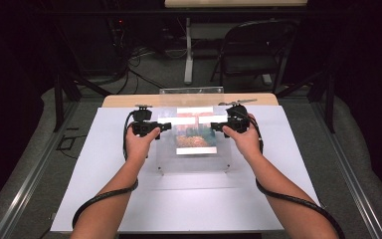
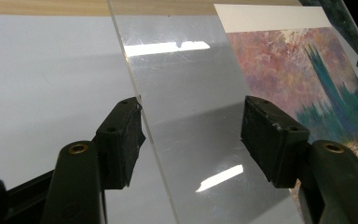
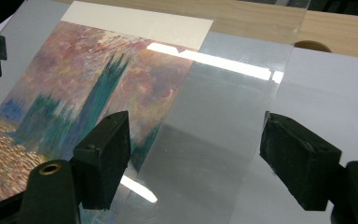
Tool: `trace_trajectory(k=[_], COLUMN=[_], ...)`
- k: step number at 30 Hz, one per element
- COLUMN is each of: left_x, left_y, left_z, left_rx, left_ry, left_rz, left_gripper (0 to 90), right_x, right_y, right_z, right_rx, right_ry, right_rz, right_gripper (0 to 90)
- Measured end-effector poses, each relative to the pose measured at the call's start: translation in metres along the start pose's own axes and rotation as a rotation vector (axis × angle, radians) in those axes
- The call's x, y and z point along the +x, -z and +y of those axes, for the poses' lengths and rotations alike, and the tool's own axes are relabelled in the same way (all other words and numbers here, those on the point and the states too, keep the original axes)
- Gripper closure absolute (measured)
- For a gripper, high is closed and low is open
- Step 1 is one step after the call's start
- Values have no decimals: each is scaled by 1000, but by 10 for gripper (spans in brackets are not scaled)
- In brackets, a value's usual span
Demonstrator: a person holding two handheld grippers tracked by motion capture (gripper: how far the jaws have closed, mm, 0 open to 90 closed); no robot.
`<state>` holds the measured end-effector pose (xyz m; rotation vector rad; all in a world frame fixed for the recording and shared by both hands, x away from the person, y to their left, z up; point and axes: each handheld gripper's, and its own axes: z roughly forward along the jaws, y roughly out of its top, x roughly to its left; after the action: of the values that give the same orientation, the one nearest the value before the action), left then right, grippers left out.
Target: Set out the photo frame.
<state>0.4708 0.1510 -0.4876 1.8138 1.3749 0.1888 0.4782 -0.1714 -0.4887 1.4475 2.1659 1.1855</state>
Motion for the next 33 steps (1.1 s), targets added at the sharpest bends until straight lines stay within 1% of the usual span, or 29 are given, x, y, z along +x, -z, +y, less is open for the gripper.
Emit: trace_trajectory(k=[5, 17, 22, 24, 26, 28, 33], left_x=[-3, -7, -10, -10, -11, -12, -18], left_y=[6, 16, 24, 26, 30, 34, 46], left_z=[0, 0, -1, -2, -3, -4, -7], left_rx=[-8, -27, -34, -44, -51, -59, -78], left_ry=[-15, -21, -36, -33, -27, -30, -52], left_rz=[-1, -3, -5, -8, -14, -15, -15], left_gripper=[405, 447, 469, 484, 502, 518, 546], right_x=[4, 9, 12, 13, 14, 15, 21], right_y=[7, 19, 26, 29, 33, 36, 49], right_z=[0, -2, -2, -2, -3, -3, -5], right_rx=[-12, -31, -43, -49, -52, -58, -66], right_ry=[22, 48, 50, 55, 73, 87, 131], right_rz=[-9, -25, -30, -29, -29, -30, -39], right_gripper=[243, 265, 296, 311, 319, 325, 350])
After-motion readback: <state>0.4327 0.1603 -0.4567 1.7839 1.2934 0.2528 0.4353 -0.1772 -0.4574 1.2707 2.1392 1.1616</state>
